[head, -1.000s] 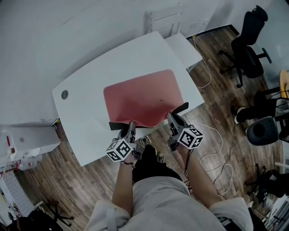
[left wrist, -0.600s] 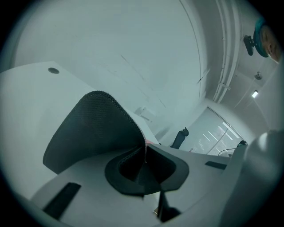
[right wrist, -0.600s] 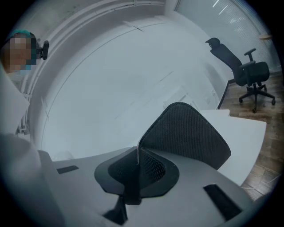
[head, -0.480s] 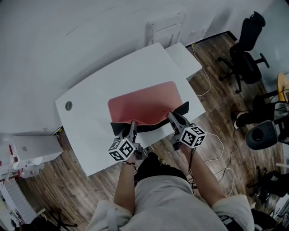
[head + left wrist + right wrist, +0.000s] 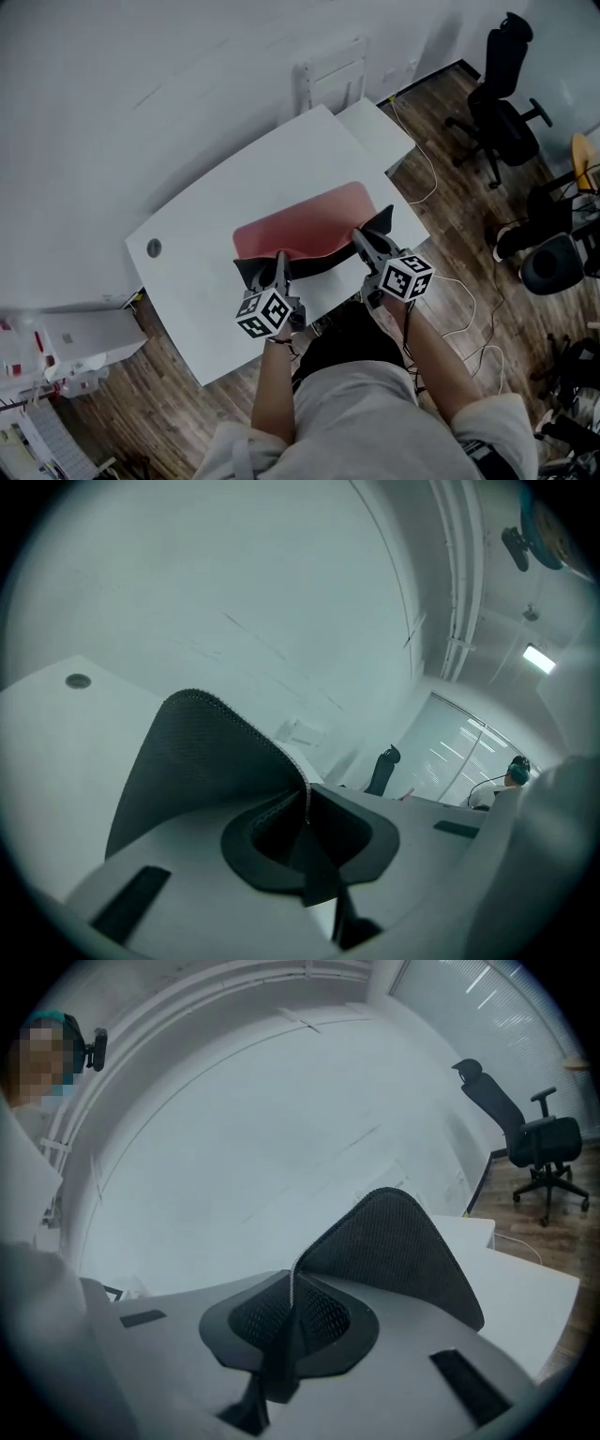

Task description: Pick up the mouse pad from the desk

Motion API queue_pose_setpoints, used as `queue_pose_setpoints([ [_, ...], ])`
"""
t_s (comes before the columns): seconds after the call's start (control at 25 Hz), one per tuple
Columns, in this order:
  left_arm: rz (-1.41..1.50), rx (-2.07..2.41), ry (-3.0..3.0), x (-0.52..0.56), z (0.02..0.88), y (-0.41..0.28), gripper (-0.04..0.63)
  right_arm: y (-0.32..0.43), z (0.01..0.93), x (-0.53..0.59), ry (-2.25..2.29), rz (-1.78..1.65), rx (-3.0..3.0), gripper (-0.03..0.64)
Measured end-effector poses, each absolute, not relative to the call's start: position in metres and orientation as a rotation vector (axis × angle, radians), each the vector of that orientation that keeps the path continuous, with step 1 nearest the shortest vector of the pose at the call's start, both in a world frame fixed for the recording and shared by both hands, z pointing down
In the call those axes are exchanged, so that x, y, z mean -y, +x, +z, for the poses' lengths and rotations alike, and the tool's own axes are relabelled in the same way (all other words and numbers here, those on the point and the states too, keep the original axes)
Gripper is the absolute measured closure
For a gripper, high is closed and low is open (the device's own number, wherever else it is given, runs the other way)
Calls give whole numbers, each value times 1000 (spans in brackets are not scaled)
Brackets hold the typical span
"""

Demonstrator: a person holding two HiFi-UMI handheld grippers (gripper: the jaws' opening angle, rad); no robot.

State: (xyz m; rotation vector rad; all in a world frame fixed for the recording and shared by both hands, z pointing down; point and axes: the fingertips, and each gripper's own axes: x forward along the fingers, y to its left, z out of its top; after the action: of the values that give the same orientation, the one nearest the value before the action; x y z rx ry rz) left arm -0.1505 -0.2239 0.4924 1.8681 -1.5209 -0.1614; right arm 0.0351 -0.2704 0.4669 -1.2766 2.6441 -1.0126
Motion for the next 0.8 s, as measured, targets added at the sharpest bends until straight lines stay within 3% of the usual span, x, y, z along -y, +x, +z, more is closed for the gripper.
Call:
queue_pose_setpoints([
  [0.8,-191,1610,1968,315,418,-168,565,4,399,351,-1148,-877,-2737,565],
])
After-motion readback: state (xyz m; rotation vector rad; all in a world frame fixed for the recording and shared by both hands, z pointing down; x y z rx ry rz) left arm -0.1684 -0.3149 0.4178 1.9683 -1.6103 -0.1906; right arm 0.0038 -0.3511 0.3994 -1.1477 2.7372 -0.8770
